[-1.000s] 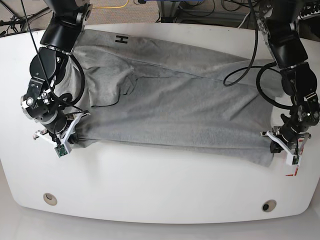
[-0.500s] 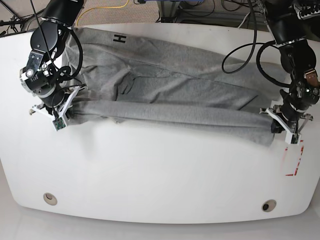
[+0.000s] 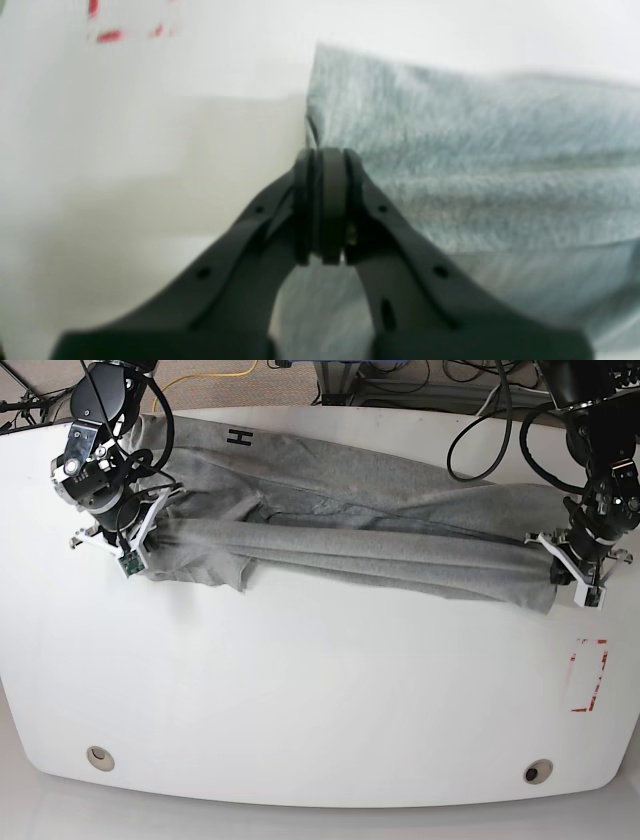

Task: Fold the T-shirt properly
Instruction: 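Lift the hem with both grippers and fold it over toward the collar, then lower the folded hem onto the shirt and release with both grippers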

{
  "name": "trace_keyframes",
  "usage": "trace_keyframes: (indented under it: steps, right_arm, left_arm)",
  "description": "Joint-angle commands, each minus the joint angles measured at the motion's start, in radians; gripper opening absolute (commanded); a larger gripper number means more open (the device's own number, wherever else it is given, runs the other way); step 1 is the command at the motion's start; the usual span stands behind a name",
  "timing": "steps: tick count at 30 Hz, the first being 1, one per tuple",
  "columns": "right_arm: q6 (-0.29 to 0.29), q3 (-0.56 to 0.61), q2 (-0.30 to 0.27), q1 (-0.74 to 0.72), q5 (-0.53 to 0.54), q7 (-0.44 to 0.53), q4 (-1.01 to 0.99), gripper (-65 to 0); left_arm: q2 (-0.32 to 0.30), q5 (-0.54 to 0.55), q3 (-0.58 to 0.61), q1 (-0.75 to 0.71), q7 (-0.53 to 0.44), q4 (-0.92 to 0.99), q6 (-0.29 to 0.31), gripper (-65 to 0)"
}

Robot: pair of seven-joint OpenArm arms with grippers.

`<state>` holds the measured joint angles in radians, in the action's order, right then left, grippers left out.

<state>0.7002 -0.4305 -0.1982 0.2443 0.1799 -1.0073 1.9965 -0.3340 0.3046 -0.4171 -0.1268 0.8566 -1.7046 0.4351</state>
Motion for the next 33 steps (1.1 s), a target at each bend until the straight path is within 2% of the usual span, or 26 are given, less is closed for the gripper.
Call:
trace_keyframes:
  steps: [1, 8, 13, 16, 21, 23, 25, 27, 30, 33]
  right_arm:
    - [-0.002, -0.008, -0.007, 0.023, -0.009, 0.009, 0.022, -64.4]
    - [-0.002, -0.006, 0.042, 0.094, -0.009, 0.009, 0.022, -64.4]
    - [-0.002, -0.006, 0.073, 0.131, -0.009, 0.009, 0.027, -61.8]
    - [-0.002, -0.006, 0.092, 0.157, -0.009, 0.009, 0.027, -54.9]
    - [-0.002, -0.006, 0.128, 0.165, -0.013, 0.009, 0.030, -33.3]
    - [-0.002, -0.008, 0.139, 0.168, -0.010, 0.009, 0.040, -23.9]
    - [-0.002, -0.024, 0.145, 0.169, -0.007, 0.012, 0.048, -19.0]
    - [-0.002, -0.060, 0.162, 0.163, 0.017, 0.012, 0.048, -17.4]
    - [-0.002, -0.149, 0.176, 0.151, 0.119, 0.012, 0.048, -17.6]
    - [-0.002, -0.224, 0.173, 0.143, 0.257, 0.009, 0.045, -17.6]
  left_arm:
    - [-0.021, -0.005, -0.007, 0.000, -0.020, -0.019, -0.006, -65.0]
    - [-0.024, -0.011, -0.010, -0.037, -0.020, -0.015, -0.006, -65.0]
    - [-0.037, -0.011, -0.004, -0.053, -0.020, -0.016, -0.006, -65.0]
    - [-0.038, -0.011, -0.006, -0.069, -0.020, -0.012, -0.006, -65.0]
    - [-0.041, -0.012, 0.016, -0.070, -0.007, 0.016, -0.006, -64.2]
    - [-0.069, -0.012, 0.037, -0.070, 0.029, 0.021, -0.006, -56.7]
    - [-0.084, -0.012, 0.060, -0.069, 0.060, 0.022, -0.006, -47.5]
    - [-0.086, -0.012, 0.073, -0.067, 0.074, 0.019, -0.006, -39.0]
    - [-0.089, -0.008, 0.077, -0.061, 0.085, -0.004, -0.006, -25.8]
    - [-0.089, -0.006, 0.071, -0.055, 0.085, -0.042, -0.006, -22.6]
